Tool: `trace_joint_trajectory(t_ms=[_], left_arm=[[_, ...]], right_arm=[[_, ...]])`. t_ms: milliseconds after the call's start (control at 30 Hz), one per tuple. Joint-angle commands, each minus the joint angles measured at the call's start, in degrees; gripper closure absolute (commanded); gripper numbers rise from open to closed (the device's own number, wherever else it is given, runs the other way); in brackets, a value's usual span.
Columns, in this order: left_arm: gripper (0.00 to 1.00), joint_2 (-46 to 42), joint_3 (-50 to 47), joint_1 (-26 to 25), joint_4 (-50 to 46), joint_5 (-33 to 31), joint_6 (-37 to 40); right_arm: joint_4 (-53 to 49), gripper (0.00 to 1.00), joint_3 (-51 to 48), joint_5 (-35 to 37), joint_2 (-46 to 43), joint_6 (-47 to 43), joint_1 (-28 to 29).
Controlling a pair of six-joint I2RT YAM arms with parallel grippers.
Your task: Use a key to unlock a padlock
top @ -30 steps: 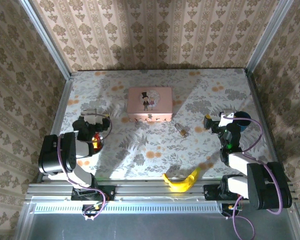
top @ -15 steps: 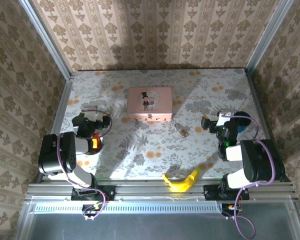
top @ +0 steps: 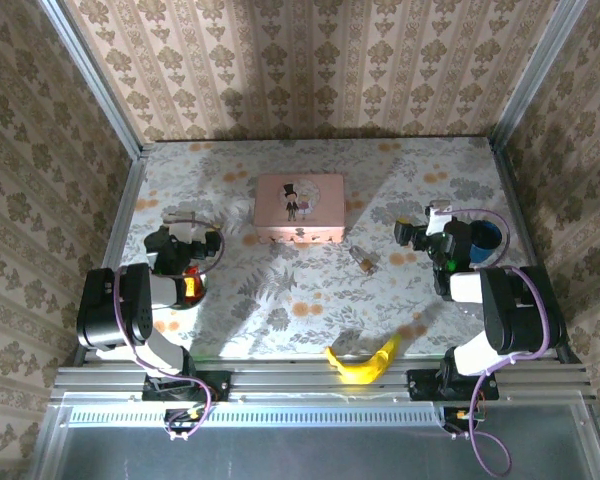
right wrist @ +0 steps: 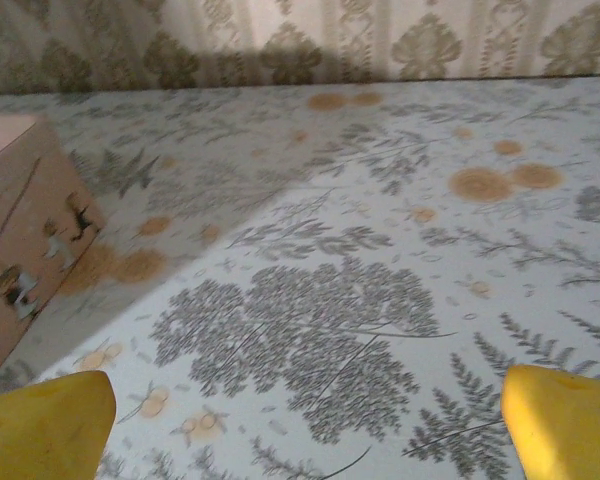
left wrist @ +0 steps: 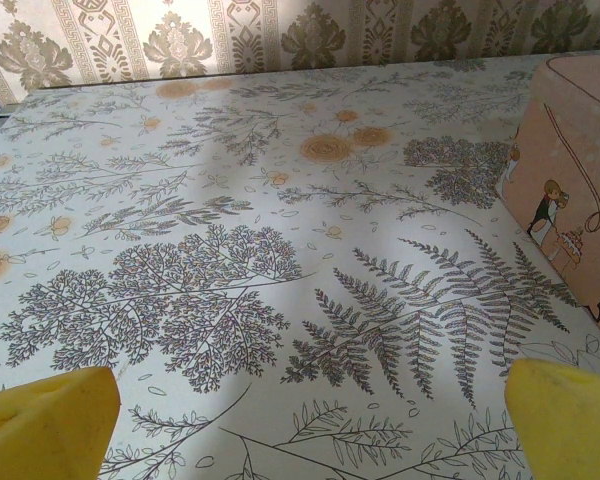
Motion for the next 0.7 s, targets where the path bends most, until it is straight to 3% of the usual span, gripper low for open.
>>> trace_joint_trajectory(t_ms=[0, 67, 200, 667], left_arm=[[0.00, -0.6, 0.1, -0.4, -0.1, 0.9, 1.2], [0.00, -0.6, 0.1, -0.4, -0.1, 0.9, 1.2], [0.00, -0.6, 0.1, -0.4, -0.1, 0.9, 1.2], [0.00, -0.6, 0.1, -0.3, -0.1, 0.9, 1.3]], right_arm=[[-0.7, 0.00, -0.6, -5.3, -0.2, -2.7, -0.1], [-1.0, 0.00, -0.4, -4.7, -0.1, -2.4, -0.1], [-2.6, 0.00, 0.5, 9.6, 0.0, 1.7, 1.0], [-3.1, 0.00, 0.8, 10.7, -0.1, 1.5, 1.6]])
